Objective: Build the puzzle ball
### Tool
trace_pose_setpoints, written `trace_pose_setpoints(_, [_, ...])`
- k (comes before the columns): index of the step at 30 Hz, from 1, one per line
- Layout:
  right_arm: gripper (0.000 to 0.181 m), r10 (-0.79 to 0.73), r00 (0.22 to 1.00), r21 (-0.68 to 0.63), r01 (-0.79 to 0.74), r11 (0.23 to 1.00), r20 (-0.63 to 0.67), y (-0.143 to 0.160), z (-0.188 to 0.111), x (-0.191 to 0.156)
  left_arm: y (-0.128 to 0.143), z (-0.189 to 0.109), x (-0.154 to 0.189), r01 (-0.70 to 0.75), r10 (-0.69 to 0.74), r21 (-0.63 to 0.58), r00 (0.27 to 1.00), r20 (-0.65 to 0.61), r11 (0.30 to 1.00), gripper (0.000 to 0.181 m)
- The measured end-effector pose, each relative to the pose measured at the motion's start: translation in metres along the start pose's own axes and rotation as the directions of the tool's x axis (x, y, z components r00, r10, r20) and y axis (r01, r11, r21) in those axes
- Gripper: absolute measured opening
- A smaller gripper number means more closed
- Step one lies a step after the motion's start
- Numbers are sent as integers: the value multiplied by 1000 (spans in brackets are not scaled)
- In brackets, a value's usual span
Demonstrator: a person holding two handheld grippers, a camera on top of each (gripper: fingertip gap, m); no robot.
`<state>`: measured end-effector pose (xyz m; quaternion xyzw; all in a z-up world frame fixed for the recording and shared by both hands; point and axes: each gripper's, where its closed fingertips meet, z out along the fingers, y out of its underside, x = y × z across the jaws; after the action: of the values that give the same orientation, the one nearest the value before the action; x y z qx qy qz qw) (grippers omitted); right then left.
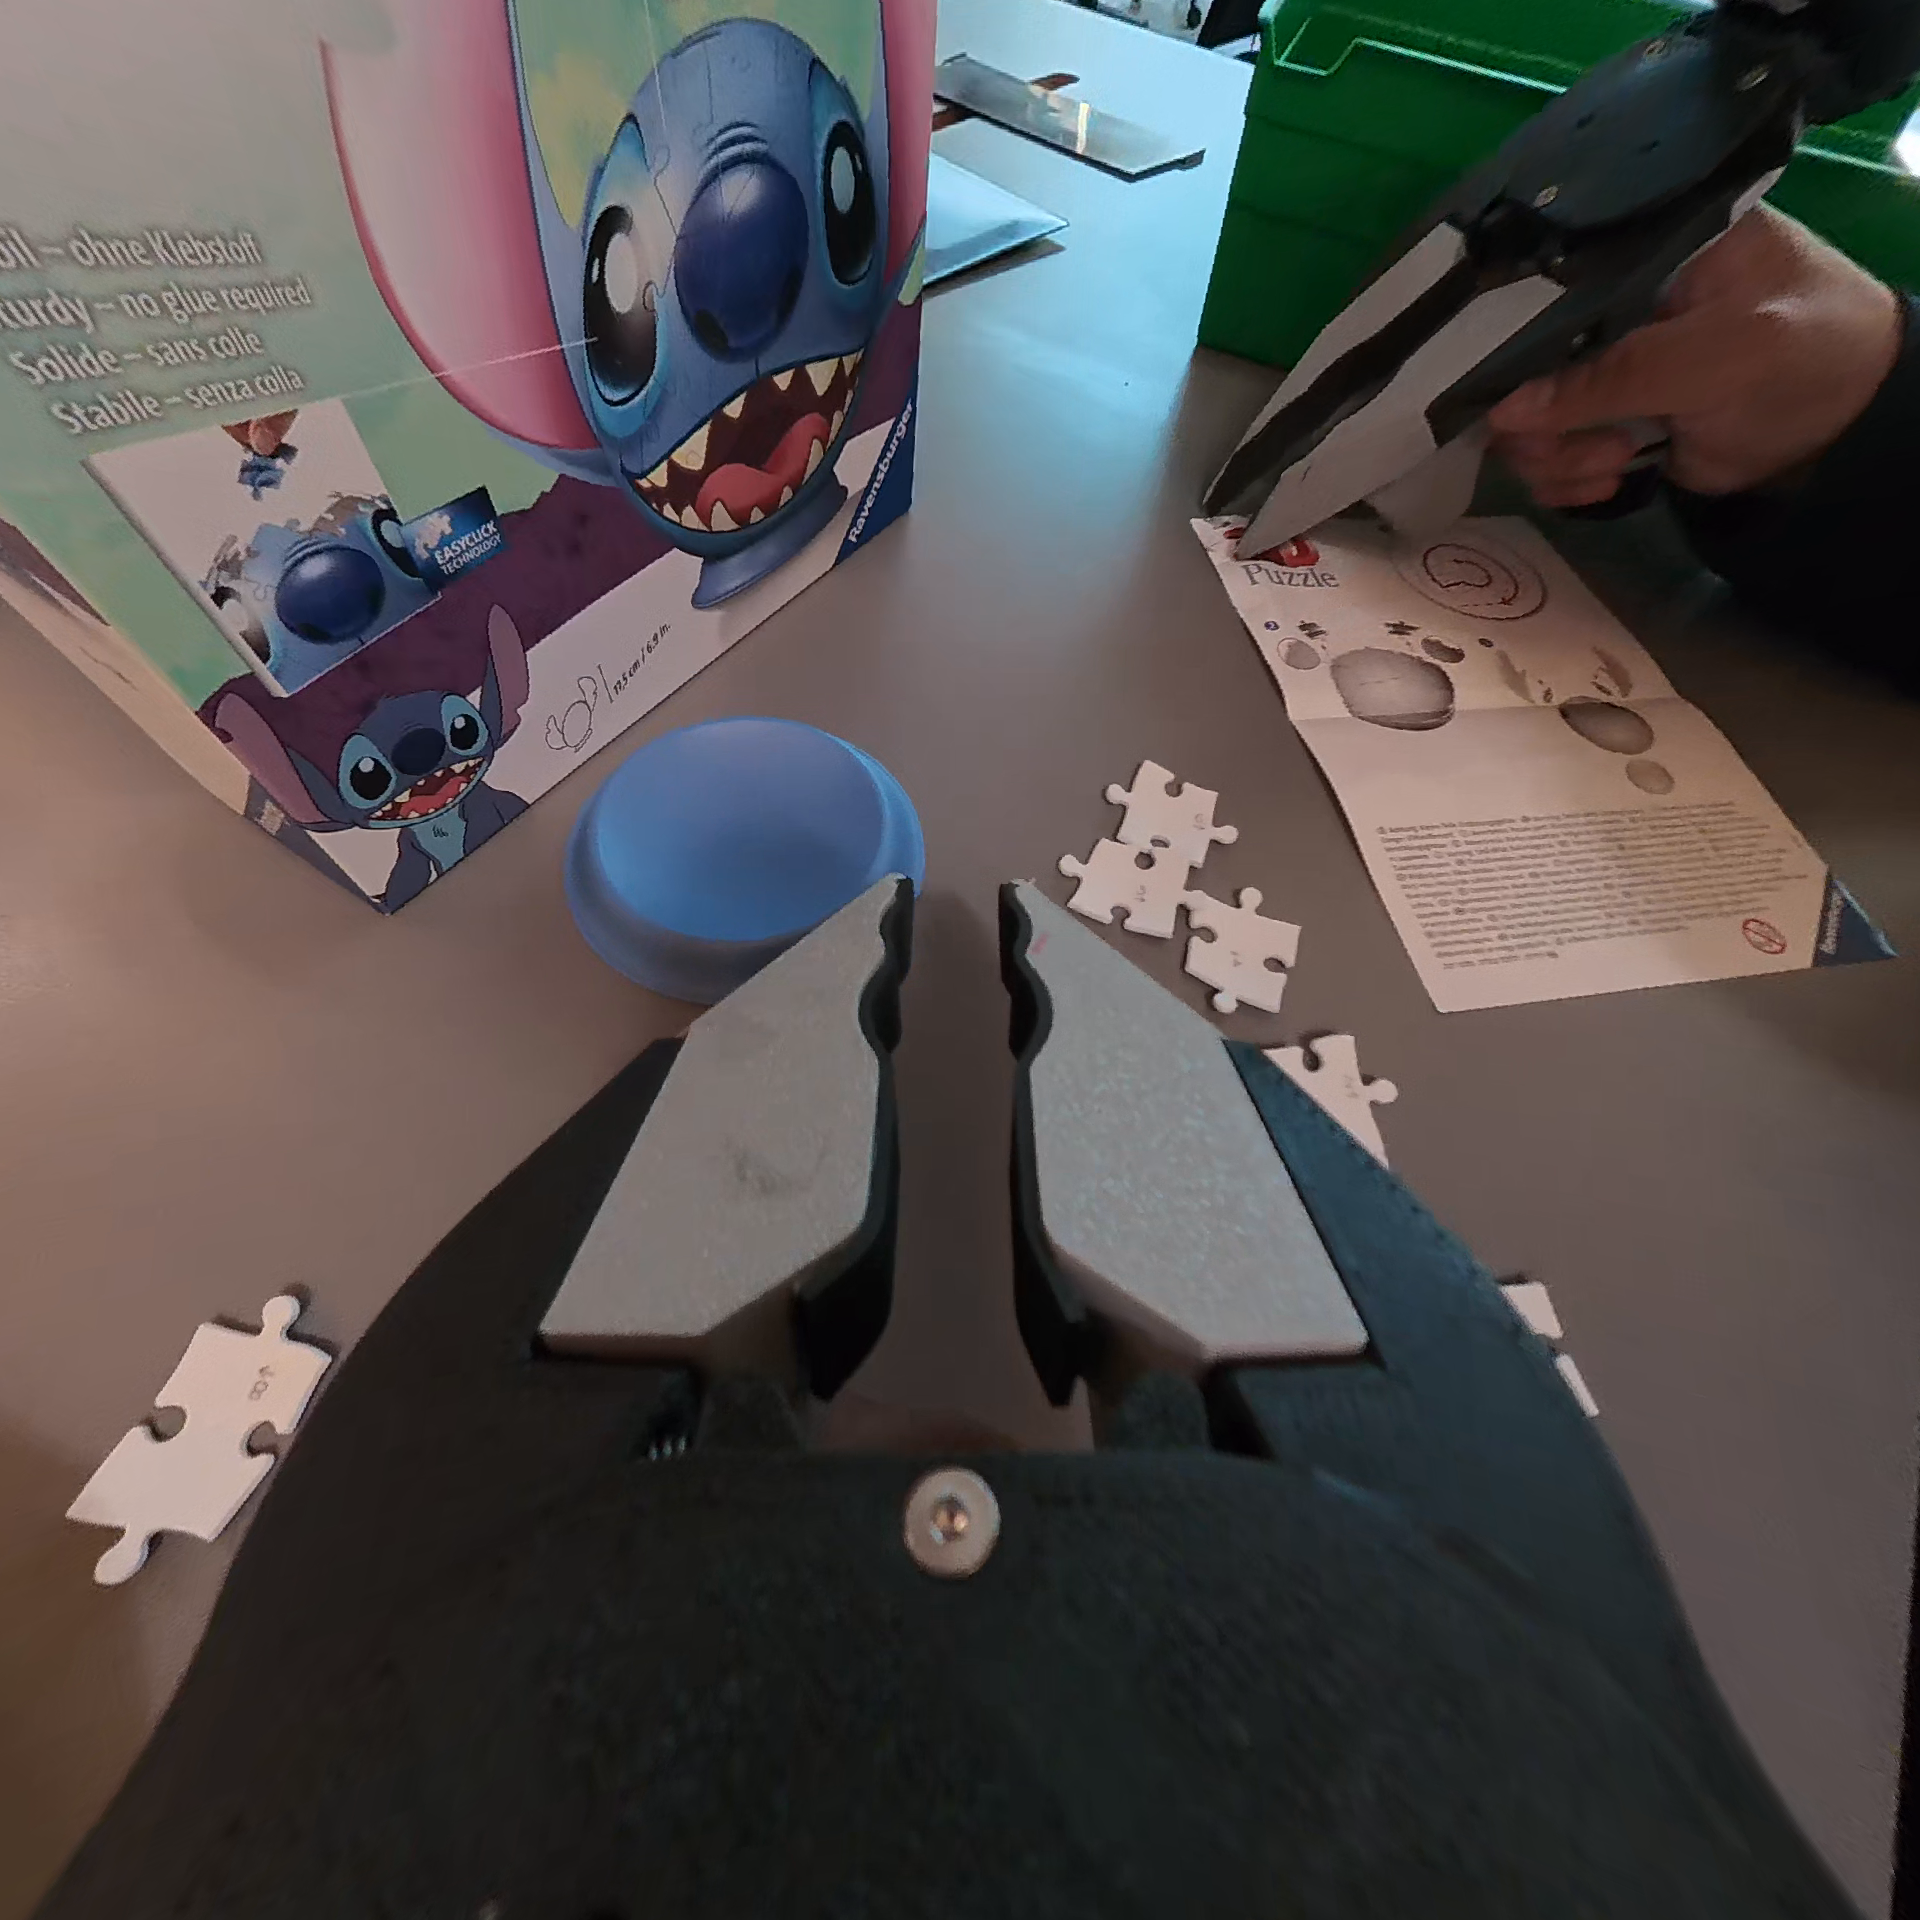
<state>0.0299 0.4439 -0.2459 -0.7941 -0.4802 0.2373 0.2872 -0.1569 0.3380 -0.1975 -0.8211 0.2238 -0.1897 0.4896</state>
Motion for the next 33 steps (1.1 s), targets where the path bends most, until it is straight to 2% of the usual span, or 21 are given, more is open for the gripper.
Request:
trace_pose_setpoints(3, [27,-16,998,9,15,1000,65,-2,3,-12,0,0,1,-4,4,2,1000,-2,1000,14])
trace_pose_setpoints(8, [29,-66,994,29,63,998,89,-5,7,-23,1,2,1,-8,8,-4,1000,3,1000,14])
trace_pose_setpoints(13, [31,-55,990,71,46,996,131,-12,9,-30,0,1,-3,1,-1,4,1000,17,1000,14])
trace_pose_setpoints(24, [28,10,996,275,-34,961,91,-43,-18,-9,2,2,-5,9,-9,-2,1000,21,1000,14])
trace_pose_setpoints(33, [28,27,996,281,-51,958,90,-43,-17,-5,5,3,-9,15,-15,-13,999,30,1000,14])
